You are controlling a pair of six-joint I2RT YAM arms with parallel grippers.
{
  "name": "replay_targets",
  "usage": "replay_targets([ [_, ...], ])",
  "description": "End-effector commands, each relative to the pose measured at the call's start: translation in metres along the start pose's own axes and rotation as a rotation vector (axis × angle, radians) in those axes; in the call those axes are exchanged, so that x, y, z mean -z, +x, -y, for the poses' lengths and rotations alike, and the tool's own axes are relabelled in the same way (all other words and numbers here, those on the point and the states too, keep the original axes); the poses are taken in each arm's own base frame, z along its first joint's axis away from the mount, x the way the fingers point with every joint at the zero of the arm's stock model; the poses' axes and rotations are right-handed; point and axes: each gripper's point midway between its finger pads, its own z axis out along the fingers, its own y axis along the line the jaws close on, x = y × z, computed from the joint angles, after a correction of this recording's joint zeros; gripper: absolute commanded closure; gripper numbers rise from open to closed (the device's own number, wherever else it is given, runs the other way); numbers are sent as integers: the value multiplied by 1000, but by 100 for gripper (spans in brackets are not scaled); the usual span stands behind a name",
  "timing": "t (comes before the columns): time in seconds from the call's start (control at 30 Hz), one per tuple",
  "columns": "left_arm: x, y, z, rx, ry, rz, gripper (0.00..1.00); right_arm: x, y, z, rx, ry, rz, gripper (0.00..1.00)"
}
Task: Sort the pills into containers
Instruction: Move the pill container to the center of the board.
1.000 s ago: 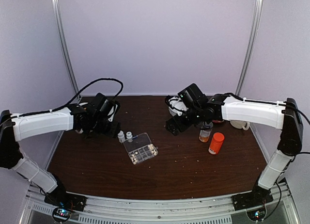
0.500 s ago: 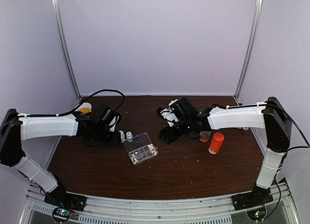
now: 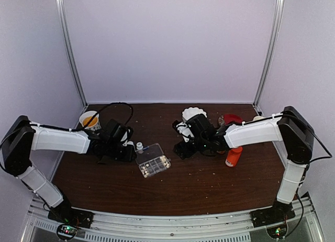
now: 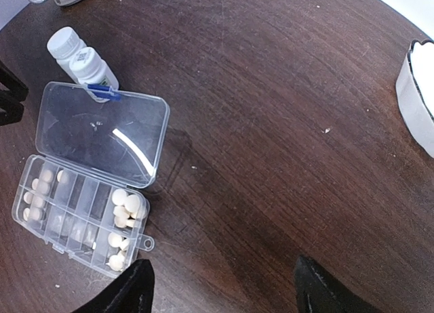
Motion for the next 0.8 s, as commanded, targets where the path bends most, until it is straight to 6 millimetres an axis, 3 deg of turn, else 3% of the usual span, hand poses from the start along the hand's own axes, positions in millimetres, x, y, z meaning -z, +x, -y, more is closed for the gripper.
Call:
replay_targets([
  [0.0,-14,-9,10,25,41,13,75,10,-24,3,-19,31,119,28],
  [0.27,-18,-9,7,43,12,-4,70,28,-35,10,-25,61,211,27],
  [0.47,-26,-15,34,23,141,-23,75,27,-35,9,-22,58,212,26],
  [0.77,-43,-26,66,-11,235,-60,75,43,-40,13,-28,73,273,26],
])
